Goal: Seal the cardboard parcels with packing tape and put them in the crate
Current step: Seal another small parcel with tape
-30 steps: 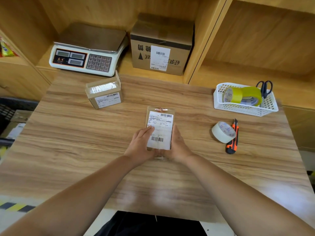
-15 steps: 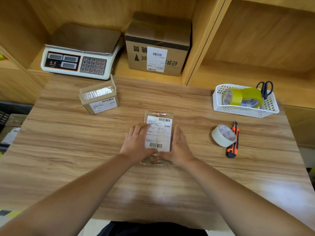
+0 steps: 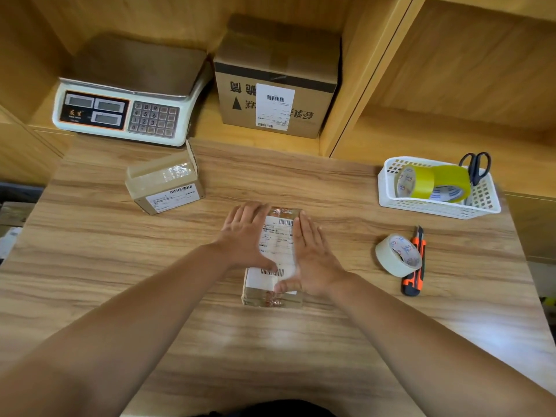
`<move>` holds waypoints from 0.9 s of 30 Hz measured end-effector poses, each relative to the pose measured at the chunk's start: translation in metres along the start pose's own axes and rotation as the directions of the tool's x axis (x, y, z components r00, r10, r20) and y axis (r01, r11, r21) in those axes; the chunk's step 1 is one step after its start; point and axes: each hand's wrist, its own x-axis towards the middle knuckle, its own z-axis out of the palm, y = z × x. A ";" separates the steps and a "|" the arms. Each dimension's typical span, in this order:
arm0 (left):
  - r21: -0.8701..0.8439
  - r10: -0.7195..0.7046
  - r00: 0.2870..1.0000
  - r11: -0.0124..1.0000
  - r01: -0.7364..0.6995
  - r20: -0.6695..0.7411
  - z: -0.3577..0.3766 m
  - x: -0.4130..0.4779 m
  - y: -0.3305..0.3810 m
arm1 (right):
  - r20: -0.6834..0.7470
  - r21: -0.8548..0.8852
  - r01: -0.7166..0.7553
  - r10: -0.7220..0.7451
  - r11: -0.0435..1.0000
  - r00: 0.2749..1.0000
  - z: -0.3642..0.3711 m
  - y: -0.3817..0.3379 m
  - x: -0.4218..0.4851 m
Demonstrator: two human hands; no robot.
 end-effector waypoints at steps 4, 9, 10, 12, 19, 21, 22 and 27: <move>0.018 -0.002 1.000 1.000 0.002 0.008 -0.007 0.013 0.000 | -0.056 0.040 -0.052 0.055 0.998 0.997 -0.006 0.002 0.010; -0.081 -0.028 0.997 0.996 0.023 -0.067 -0.010 0.025 -0.003 | -0.186 0.048 -0.087 0.095 0.995 0.978 -0.014 0.001 0.031; -0.116 -0.037 0.996 0.993 0.028 -0.081 -0.010 0.027 -0.004 | -0.208 0.042 -0.090 0.097 0.995 0.973 -0.016 0.001 0.035; -0.203 -0.059 0.992 0.979 0.036 -0.110 -0.009 0.031 -0.006 | -0.256 -0.003 -0.098 0.094 0.995 0.962 -0.020 0.003 0.042; -0.361 -0.128 0.970 0.932 0.046 -0.208 0.002 0.047 -0.010 | -0.408 0.012 -0.106 0.101 0.994 0.907 -0.025 0.010 0.068; -0.416 -0.153 0.956 0.909 0.036 -0.251 0.005 0.050 -0.011 | -0.459 0.094 -0.078 0.112 0.993 0.881 -0.025 0.012 0.075; -0.436 -0.164 0.948 0.899 0.031 -0.271 0.007 0.052 -0.011 | -0.481 0.126 -0.061 0.114 0.990 0.869 -0.026 0.013 0.079; -0.503 -0.208 0.936 0.863 0.039 -0.285 0.012 0.054 -0.012 | -0.479 0.134 -0.036 0.096 0.990 0.873 -0.026 0.015 0.085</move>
